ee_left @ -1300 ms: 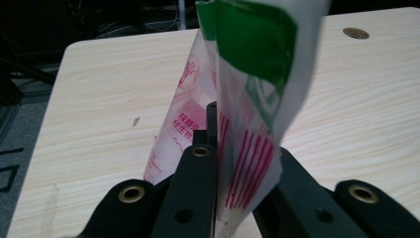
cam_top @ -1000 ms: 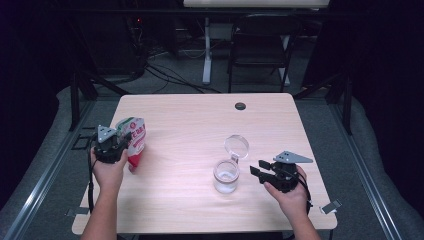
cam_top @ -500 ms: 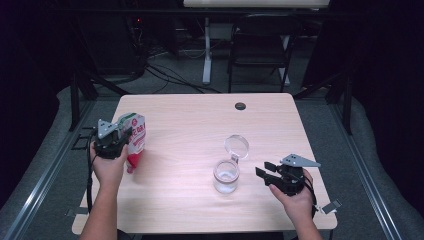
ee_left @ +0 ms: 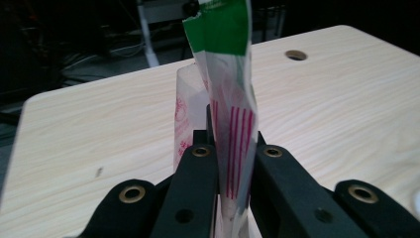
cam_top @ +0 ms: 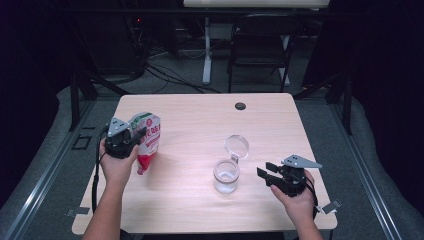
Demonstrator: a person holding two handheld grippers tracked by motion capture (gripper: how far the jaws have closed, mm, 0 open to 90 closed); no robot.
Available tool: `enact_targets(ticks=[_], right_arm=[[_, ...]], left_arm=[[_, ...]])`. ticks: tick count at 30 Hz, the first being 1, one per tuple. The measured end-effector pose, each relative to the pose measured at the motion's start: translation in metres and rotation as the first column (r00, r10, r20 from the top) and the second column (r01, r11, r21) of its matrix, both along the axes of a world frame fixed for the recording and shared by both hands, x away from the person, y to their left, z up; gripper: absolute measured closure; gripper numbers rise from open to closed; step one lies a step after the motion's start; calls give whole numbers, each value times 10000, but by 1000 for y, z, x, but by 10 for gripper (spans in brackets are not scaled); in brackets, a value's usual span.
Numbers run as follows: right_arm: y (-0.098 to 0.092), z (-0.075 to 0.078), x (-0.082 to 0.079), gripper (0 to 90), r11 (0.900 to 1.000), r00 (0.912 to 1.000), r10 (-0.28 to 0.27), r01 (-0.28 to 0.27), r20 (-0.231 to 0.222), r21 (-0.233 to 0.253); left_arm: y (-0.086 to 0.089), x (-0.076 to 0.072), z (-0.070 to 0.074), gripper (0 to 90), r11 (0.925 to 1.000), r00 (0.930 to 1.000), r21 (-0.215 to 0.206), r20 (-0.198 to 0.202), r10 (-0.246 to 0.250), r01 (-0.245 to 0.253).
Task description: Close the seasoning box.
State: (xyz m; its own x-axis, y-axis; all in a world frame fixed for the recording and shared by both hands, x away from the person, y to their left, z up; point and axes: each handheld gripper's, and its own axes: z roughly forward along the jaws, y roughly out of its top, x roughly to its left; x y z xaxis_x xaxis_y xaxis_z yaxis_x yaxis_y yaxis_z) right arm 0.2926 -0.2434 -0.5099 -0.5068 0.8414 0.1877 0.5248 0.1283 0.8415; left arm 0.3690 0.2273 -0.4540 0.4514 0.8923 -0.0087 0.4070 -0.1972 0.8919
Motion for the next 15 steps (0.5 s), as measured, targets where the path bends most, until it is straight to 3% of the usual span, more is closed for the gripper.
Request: enact_targets(ticks=[10, 15], right_arm=[[0, 0, 0, 554, 10000, 10000, 6, -6, 12, -84], [1, 0, 1, 555, 10000, 10000, -3, 3, 63, -86]], left_arm=[[-32, -7, -1, 900, 9930, 9933, 247, -77, -1152, 1153], [-49, -12, -1, 900, 9833, 9839, 357, -154, -1781, 1786]])
